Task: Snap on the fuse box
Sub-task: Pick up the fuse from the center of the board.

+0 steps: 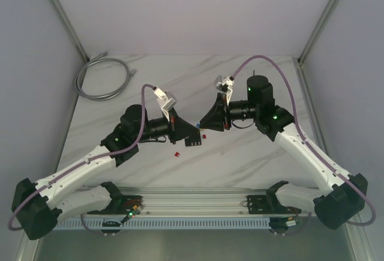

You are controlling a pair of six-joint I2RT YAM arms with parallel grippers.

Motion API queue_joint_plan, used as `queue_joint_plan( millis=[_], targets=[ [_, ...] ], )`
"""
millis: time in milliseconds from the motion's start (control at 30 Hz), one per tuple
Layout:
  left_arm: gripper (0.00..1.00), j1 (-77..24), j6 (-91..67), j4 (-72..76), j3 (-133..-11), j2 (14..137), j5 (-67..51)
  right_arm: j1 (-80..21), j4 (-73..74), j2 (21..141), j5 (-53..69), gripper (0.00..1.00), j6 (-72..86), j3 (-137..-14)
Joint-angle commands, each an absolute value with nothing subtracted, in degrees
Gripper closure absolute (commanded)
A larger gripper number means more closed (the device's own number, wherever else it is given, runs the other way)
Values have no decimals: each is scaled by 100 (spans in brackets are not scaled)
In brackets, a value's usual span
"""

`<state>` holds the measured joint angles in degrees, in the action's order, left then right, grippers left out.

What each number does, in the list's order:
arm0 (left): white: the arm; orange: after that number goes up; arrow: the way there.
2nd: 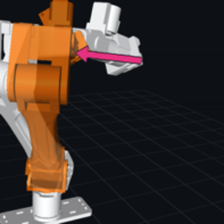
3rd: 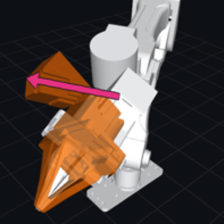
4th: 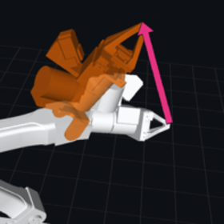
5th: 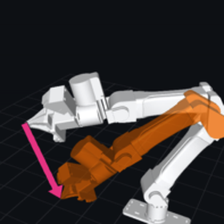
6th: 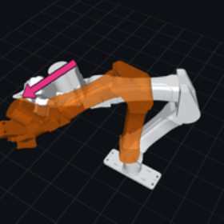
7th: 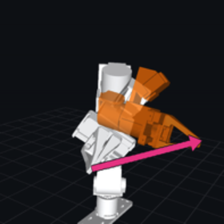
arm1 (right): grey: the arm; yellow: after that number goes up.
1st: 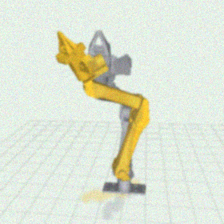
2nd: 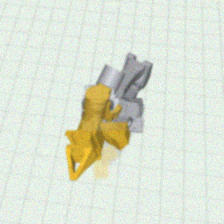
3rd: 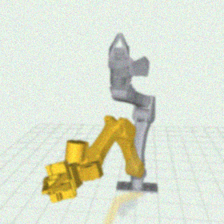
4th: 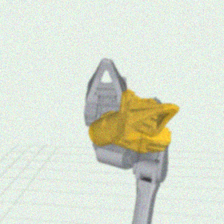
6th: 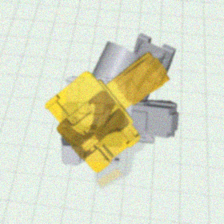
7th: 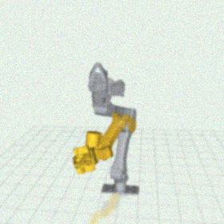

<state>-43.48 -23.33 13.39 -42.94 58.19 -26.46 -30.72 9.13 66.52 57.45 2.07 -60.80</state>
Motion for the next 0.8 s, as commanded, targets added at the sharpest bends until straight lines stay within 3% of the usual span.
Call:
queue_joint_plan(
  millis=[0, 167, 767],
  targets=[
    [100, -4324, -2421, 1701, -4216, 5777, -2870, -3049, 817, 6704, 6046, 75, 180, -6082],
    [100, -4320, -2480, 1800, -4188, 5826, -2985, -3049, 809, 6751, 6129, 83, 167, -6073],
    [100, -4320, -2595, 2001, -4113, 5809, -3095, -2923, 805, 6750, 6236, 79, 141, -5933]
  ],
)
